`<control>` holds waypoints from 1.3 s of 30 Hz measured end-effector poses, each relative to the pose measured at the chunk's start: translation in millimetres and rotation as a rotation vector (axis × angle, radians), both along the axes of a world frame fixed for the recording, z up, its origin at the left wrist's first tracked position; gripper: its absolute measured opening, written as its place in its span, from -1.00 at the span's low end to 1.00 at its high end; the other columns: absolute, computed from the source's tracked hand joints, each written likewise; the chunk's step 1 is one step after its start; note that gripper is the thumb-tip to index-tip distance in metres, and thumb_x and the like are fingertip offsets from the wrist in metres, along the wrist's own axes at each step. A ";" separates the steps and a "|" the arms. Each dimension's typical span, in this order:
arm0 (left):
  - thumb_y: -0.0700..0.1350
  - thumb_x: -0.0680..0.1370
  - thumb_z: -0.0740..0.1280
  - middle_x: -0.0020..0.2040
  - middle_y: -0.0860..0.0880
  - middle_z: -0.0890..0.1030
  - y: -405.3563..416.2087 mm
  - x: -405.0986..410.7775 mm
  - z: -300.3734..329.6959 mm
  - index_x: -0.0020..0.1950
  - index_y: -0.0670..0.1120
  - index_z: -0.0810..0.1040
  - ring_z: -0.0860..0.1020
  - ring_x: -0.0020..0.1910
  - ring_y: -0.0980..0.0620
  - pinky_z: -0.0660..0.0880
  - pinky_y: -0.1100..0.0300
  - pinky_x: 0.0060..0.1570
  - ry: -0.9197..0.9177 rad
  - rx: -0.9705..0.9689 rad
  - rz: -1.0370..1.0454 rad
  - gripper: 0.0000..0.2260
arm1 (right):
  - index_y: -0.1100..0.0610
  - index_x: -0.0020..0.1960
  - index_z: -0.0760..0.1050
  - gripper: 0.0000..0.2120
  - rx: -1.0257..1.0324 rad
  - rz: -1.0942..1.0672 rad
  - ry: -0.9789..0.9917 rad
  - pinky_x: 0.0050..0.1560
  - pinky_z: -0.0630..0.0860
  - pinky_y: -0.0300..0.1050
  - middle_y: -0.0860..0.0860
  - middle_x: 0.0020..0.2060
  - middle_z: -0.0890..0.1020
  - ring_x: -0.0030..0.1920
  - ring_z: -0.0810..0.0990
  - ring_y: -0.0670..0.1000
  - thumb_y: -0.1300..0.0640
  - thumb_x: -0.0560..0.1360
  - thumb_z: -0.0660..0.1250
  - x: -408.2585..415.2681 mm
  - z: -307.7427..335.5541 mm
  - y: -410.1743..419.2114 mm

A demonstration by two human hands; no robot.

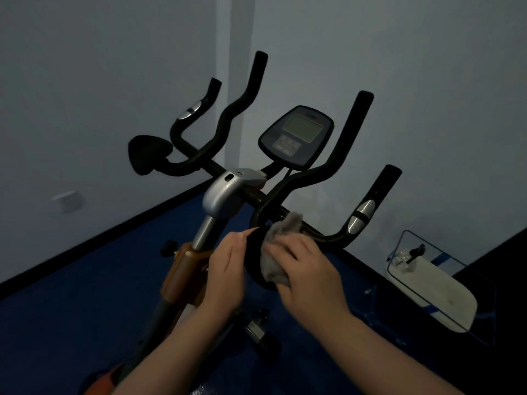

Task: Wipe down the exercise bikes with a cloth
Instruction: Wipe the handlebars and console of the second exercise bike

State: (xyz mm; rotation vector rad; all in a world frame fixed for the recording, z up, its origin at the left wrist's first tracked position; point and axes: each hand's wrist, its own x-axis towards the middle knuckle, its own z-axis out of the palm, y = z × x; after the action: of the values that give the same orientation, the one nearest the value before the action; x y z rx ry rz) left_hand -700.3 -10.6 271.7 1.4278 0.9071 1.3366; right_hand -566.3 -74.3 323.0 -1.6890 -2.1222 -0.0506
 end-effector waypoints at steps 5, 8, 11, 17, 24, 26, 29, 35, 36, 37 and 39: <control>0.10 0.59 0.07 0.00 -0.02 0.64 -3.4 1.5 2.8 0.10 0.10 0.58 0.60 0.02 0.08 0.50 0.25 0.04 -0.018 -0.018 0.013 -0.69 | 0.12 0.09 0.62 -0.56 0.065 0.014 0.009 -0.12 0.60 -0.07 0.04 -0.01 0.63 0.04 0.58 0.09 0.28 0.21 0.49 4.3 13.4 20.4; 0.12 0.59 0.07 -0.01 0.00 0.64 -5.4 2.5 0.5 0.11 0.12 0.58 0.60 0.03 0.07 0.50 0.22 0.04 0.004 -0.016 0.013 -0.69 | 0.10 0.04 0.61 -0.56 0.047 0.012 -0.078 -0.16 0.58 -0.14 0.00 -0.05 0.63 -0.03 0.58 0.04 0.22 0.16 0.53 -14.4 -2.4 4.0; 0.11 0.60 0.07 0.02 0.00 0.63 -5.0 2.0 -1.0 0.13 0.15 0.56 0.59 0.07 0.05 0.51 0.12 0.09 0.024 -0.034 0.008 -0.70 | 0.08 0.01 0.60 -0.60 0.046 0.159 -0.161 -0.20 0.53 -0.17 -0.03 -0.10 0.60 -0.09 0.54 -0.01 0.19 0.17 0.49 -2.7 -8.1 -5.8; 0.05 0.62 0.09 -0.01 0.09 0.64 -6.1 4.8 0.6 0.08 0.22 0.57 0.59 0.03 0.13 0.50 0.28 0.03 0.054 -0.004 0.048 -0.74 | 0.11 0.04 0.60 -0.68 0.139 0.035 -0.085 -0.05 0.53 -0.12 0.01 -0.02 0.63 -0.01 0.56 0.03 0.24 0.29 0.40 -15.7 -12.6 5.1; -0.01 0.54 0.20 0.05 0.16 0.51 -0.9 21.5 14.2 0.18 0.08 0.48 0.46 0.07 0.21 0.41 0.19 0.08 0.405 0.182 0.240 -0.77 | 0.06 0.14 0.49 -0.60 0.216 0.066 -0.003 -0.08 0.47 -0.22 -0.01 0.04 0.52 0.05 0.47 -0.02 0.23 0.30 0.30 39.1 8.0 -9.5; -0.01 0.53 0.21 0.01 0.16 0.51 5.2 35.6 25.8 0.12 0.09 0.51 0.44 0.00 0.18 0.34 0.21 0.00 0.579 0.286 0.306 -0.81 | 0.07 0.17 0.48 -0.58 0.267 -0.071 0.126 -0.05 0.48 -0.22 -0.01 0.06 0.51 0.08 0.47 -0.01 0.27 0.33 0.31 60.7 24.0 2.5; 0.01 0.53 0.25 -0.12 0.11 0.58 13.1 52.5 33.8 -0.04 0.04 0.59 0.49 -0.12 0.08 0.28 0.20 -0.15 0.876 0.419 0.383 -0.86 | 0.13 0.21 0.55 -0.54 0.067 -0.041 -0.001 0.14 0.49 -0.07 0.04 0.12 0.55 0.15 0.49 0.05 0.35 0.33 0.42 86.2 32.1 23.8; 0.01 0.52 0.26 -0.27 0.10 0.59 17.9 54.0 20.3 -0.19 0.03 0.59 0.49 -0.25 0.07 0.30 0.17 -0.28 0.890 0.523 0.491 -0.83 | -0.10 0.42 0.35 -0.47 -0.163 0.164 -0.101 0.36 0.21 -0.26 -0.18 0.37 0.40 0.34 0.33 -0.20 -0.29 0.52 0.14 128.3 17.8 19.6; 0.02 0.52 0.26 -0.27 0.11 0.59 18.2 54.3 20.1 -0.19 0.03 0.59 0.48 -0.25 0.08 0.29 0.18 -0.28 0.880 0.522 0.492 -0.84 | -0.07 0.39 0.39 -0.50 -0.112 0.159 -0.117 0.33 0.26 -0.28 -0.16 0.34 0.45 0.31 0.39 -0.18 -0.26 0.53 0.15 125.9 16.9 21.6; 0.02 0.52 0.26 -0.27 0.11 0.59 18.2 54.8 20.1 -0.19 0.03 0.59 0.48 -0.24 0.09 0.28 0.19 -0.27 0.874 0.518 0.494 -0.84 | -0.03 0.35 0.45 -0.55 -0.046 0.164 -0.140 0.27 0.35 -0.27 -0.11 0.28 0.52 0.24 0.48 -0.13 -0.17 0.53 0.22 120.3 13.5 25.4; 0.02 0.52 0.26 -0.26 0.12 0.59 17.8 55.1 19.9 -0.19 0.03 0.59 0.47 -0.25 0.10 0.26 0.21 -0.27 0.863 0.508 0.508 -0.84 | 0.07 0.29 0.51 -0.61 -0.006 0.153 -0.141 0.13 0.52 -0.17 -0.03 0.18 0.60 0.12 0.59 0.00 0.00 0.49 0.35 101.1 2.7 38.9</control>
State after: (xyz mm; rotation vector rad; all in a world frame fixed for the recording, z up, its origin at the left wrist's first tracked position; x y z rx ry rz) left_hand -645.2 7.2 291.6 2.3668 1.6461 1.3610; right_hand -465.2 -35.4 325.6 -1.5624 -2.3515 -0.1211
